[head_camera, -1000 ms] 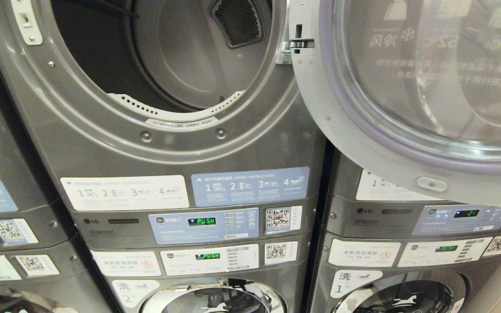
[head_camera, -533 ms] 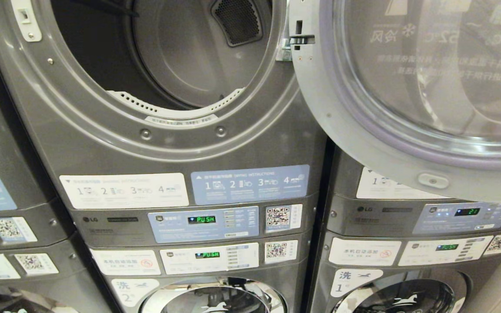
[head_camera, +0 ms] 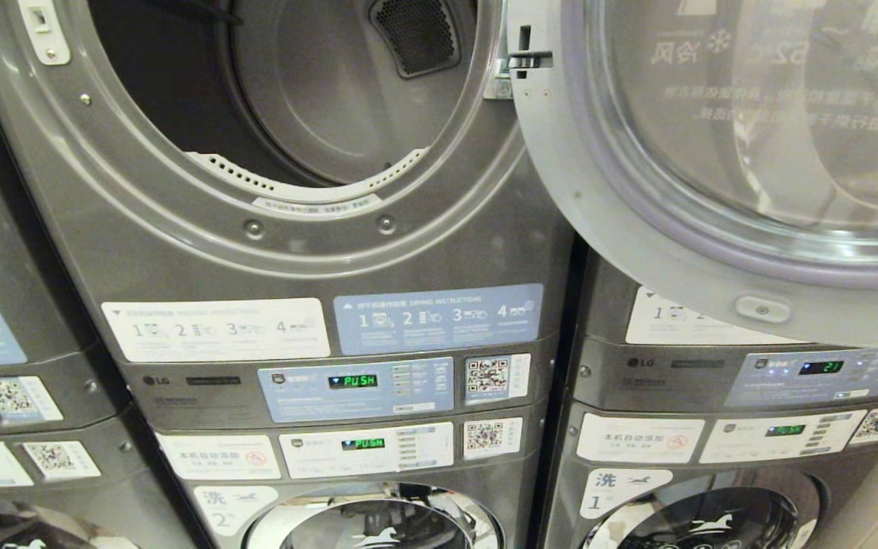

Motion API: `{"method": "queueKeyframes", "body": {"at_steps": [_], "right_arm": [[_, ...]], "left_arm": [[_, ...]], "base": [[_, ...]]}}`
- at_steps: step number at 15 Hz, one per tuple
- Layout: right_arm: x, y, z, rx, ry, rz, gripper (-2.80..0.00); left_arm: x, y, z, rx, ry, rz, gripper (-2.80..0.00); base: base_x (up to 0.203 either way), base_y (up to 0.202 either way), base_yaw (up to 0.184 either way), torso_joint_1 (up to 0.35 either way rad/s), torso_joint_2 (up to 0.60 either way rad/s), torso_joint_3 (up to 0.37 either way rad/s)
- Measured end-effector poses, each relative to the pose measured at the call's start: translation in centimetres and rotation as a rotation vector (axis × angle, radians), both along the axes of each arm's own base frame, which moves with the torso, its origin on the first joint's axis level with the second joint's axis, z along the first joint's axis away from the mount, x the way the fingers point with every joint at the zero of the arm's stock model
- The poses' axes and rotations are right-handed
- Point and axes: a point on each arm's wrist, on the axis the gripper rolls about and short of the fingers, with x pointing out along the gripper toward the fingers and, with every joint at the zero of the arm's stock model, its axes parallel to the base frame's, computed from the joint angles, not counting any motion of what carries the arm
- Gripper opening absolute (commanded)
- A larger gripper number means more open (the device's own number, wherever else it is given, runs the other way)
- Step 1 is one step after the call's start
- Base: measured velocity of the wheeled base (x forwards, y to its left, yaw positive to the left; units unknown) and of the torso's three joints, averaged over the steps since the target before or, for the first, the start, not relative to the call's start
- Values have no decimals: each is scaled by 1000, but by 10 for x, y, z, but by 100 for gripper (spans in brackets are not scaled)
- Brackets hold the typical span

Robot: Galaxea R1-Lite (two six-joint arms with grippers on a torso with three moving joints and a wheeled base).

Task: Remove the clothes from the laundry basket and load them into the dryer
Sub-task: Take the clothes out of the basket

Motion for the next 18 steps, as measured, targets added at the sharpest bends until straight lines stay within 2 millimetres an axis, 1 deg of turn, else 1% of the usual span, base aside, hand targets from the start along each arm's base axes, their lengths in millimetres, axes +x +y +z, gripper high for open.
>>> {"method": "queueKeyframes", "body": {"at_steps": [18], "right_arm": [[0,0,0,13,0,1,-280]], "left_arm": [[0,0,0,0,1,0,-280]], "base": [[0,0,0,-59,131,69]]}}
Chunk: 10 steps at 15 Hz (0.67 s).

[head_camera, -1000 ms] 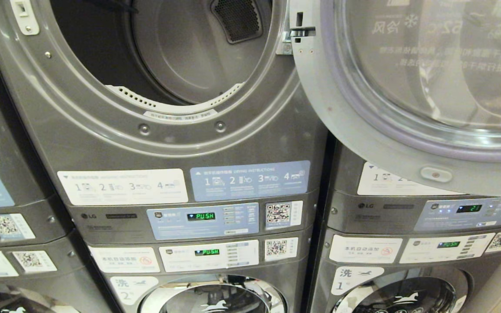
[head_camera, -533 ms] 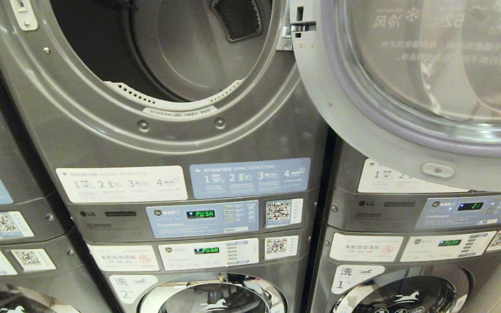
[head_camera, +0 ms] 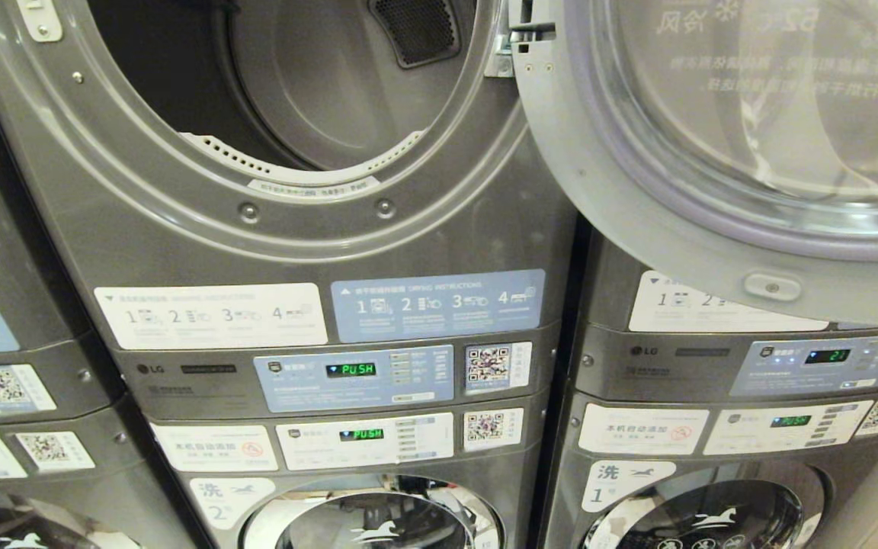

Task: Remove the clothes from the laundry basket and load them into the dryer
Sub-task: Take the clothes out of the basket

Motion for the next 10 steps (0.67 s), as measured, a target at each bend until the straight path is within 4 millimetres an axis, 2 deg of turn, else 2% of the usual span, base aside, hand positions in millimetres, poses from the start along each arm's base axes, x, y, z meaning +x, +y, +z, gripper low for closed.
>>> {"method": "queueKeyframes", "body": {"at_steps": [10], "right_arm": [[0,0,0,0,0,0,-280]], "left_arm": [[0,0,0,0,-1,0,-280]], "base": [[0,0,0,-75,165,88]]}}
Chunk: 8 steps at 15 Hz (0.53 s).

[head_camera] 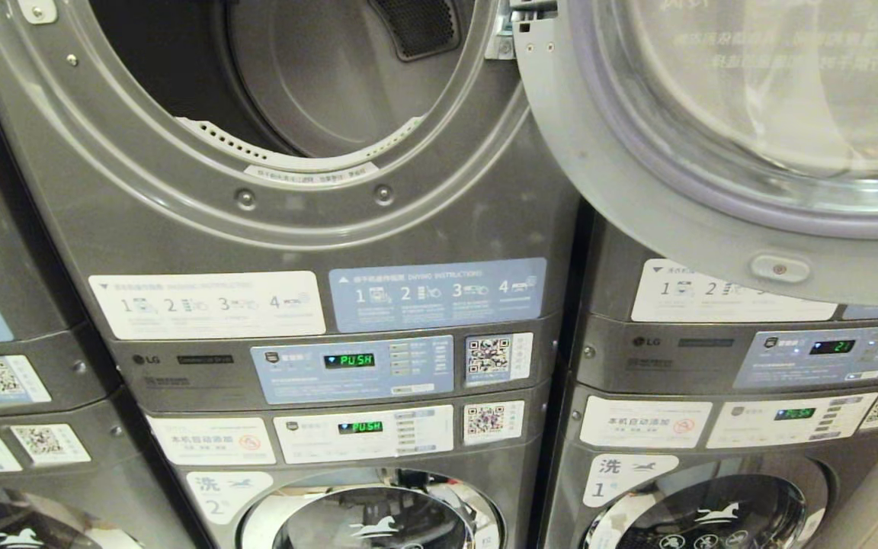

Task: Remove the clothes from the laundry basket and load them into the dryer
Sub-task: Take the clothes out of the basket

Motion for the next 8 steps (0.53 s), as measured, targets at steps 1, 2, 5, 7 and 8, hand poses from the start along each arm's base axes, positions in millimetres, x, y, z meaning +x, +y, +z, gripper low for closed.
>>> {"method": "queueKeyframes", "body": {"at_steps": [1,2,5,7,8], "right_arm": [[0,0,0,0,0,0,-280],[0,0,0,0,0,0,-280],[0,0,0,0,0,0,-280],[0,0,0,0,0,0,-280],[0,0,0,0,0,0,-280]], "left_arm": [[0,0,0,0,-1,0,-280],[0,0,0,0,0,0,-280],[0,0,0,0,0,0,-280],[0,0,0,0,-1,0,-280],[0,0,0,0,0,0,-280]], "base": [[0,0,0,-105,208,111],[0,0,0,-100,209,116],[0,0,0,-107,235,126],[0,0,0,-133,297,156],[0,0,0,-124,281,154]]}}
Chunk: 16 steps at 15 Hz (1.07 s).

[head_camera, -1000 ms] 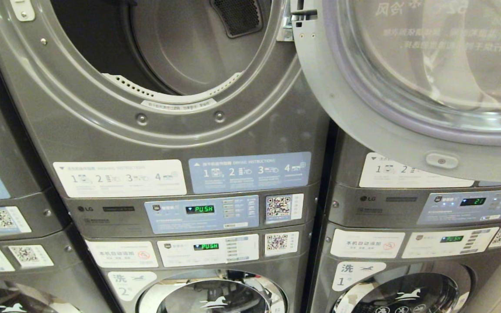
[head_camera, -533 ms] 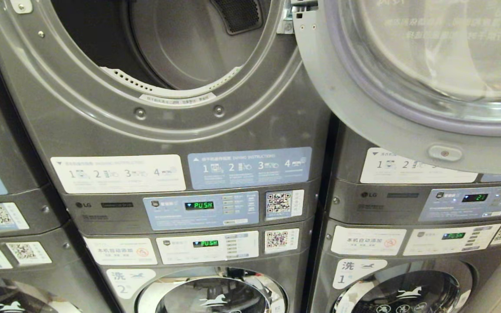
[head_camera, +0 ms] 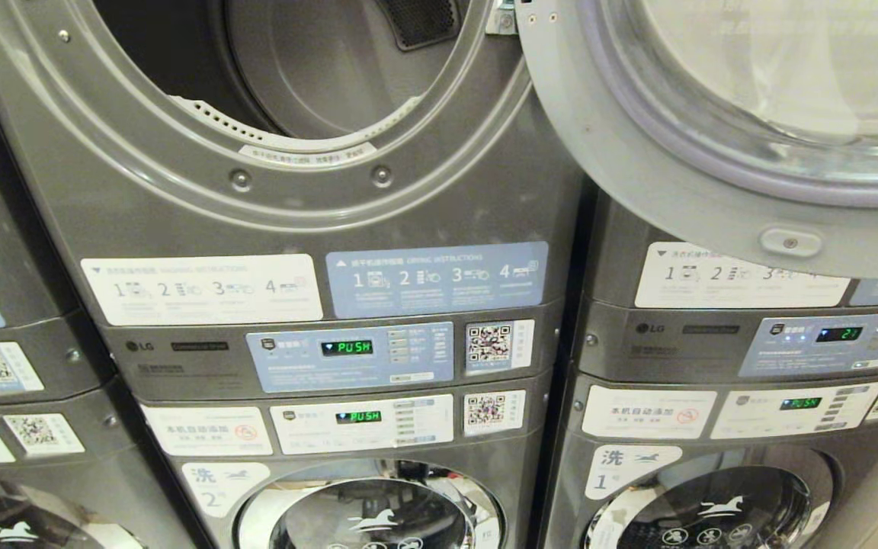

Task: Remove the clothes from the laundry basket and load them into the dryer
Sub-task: Take the clothes out of the basket

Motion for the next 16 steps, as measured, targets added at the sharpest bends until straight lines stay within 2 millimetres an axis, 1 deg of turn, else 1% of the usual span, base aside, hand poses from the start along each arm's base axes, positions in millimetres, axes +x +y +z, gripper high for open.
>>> {"method": "queueKeyframes", "body": {"at_steps": [16], "right_arm": [[0,0,0,0,0,0,-280]], "left_arm": [[0,0,0,0,0,0,-280]], "base": [[0,0,0,-143,319,172]]}}
